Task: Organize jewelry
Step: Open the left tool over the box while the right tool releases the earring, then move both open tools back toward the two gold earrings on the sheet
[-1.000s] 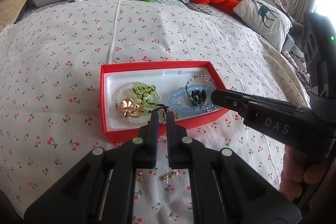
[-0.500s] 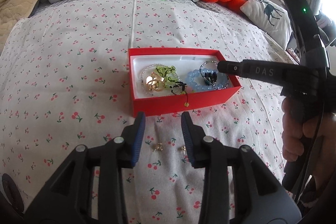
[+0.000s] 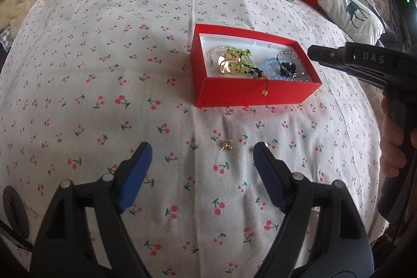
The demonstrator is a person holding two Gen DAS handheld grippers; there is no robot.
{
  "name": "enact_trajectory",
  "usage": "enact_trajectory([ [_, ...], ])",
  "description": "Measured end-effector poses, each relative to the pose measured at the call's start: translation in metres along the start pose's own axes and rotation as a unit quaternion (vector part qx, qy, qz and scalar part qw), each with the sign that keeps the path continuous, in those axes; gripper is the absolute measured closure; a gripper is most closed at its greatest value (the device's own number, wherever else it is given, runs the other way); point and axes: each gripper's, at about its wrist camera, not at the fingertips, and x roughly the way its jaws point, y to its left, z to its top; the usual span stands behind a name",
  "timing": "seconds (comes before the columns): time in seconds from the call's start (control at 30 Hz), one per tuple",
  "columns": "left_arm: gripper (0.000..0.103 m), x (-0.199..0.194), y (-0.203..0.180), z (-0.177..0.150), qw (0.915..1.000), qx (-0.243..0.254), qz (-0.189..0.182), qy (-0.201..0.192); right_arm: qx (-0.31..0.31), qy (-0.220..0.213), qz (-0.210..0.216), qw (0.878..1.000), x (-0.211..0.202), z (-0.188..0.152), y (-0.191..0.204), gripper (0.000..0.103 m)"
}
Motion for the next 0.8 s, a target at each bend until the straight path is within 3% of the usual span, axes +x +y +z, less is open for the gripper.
enact_trajectory([
  [0.07,0.022,0.000,0.000,-0.003,1.0000,0.001,0.004,0.008,-0.001,-0.002,0.002,1.000,-0.008,-0.004,-0.001,0.066],
  [0.1,0.022,0.000,-0.001,-0.005,0.9999,0.002,0.005,0.012,0.002,-0.005,0.004,1.000,-0.013,-0.007,-0.003,0.048],
  [0.13,0.022,0.000,0.000,-0.006,0.9999,0.002,0.006,0.016,0.006,-0.012,0.005,1.000,-0.018,-0.010,-0.004,0.040],
  [0.3,0.021,-0.003,0.001,-0.013,0.9996,0.003,0.007,0.027,0.005,-0.009,0.000,1.000,-0.035,-0.022,-0.013,0.039],
  [0.63,0.020,-0.009,0.005,-0.019,0.9994,0.012,0.018,0.027,-0.008,0.000,-0.004,1.000,-0.056,-0.051,-0.020,0.023],
  [0.8,0.011,-0.008,0.006,-0.027,0.9989,0.026,0.028,0.028,-0.022,0.013,-0.019,0.999,-0.054,-0.070,-0.019,0.020],
])
